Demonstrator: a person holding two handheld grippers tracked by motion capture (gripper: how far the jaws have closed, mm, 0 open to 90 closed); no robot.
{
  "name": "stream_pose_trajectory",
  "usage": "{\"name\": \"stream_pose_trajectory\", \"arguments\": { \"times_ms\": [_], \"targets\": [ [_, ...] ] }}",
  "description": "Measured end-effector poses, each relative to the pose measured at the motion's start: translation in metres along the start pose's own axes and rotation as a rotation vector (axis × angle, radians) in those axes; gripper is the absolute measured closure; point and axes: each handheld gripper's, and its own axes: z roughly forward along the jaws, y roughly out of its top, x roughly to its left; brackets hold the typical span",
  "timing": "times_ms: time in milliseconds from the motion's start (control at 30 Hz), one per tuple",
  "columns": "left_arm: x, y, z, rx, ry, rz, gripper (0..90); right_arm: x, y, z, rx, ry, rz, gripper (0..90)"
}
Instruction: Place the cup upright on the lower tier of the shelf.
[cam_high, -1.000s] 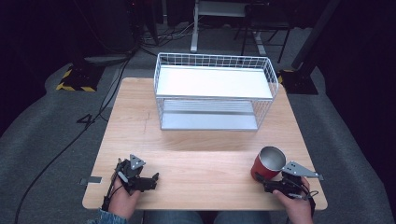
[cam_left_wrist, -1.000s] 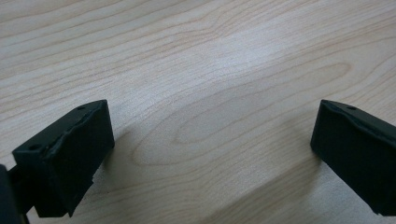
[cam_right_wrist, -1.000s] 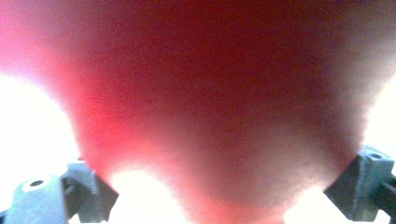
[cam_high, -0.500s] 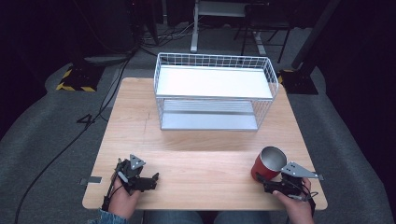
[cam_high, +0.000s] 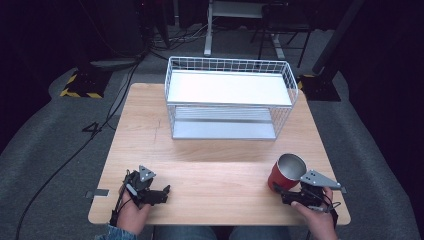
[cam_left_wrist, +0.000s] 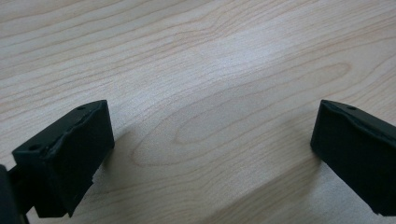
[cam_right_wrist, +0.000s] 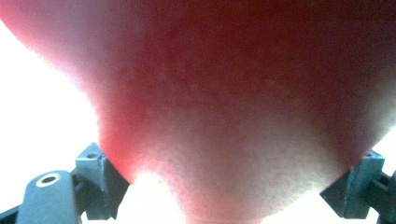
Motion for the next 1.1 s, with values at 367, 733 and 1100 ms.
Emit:
{"name": "stream_pose_trajectory", "arguments": {
  "times_ms": [367, 733, 1100],
  "targets": [
    [0.000, 0.000, 0.000, 0.000, 0.000, 0.000, 0.0, 0.006, 0.034, 0.010, -0.003, 0.025, 0.013, 16.9],
    [-0.001, 0.000, 0.000, -0.001, 0.005, -0.008, 0.1, 0.011, 0.059, 0.028, 0.000, 0.047, 0.020, 16.9],
    [-0.001, 0.000, 0.000, 0.001, 0.003, -0.007, 0.1, 0.013, 0.077, 0.051, 0.020, 0.033, 0.034, 16.9]
  ]
}}
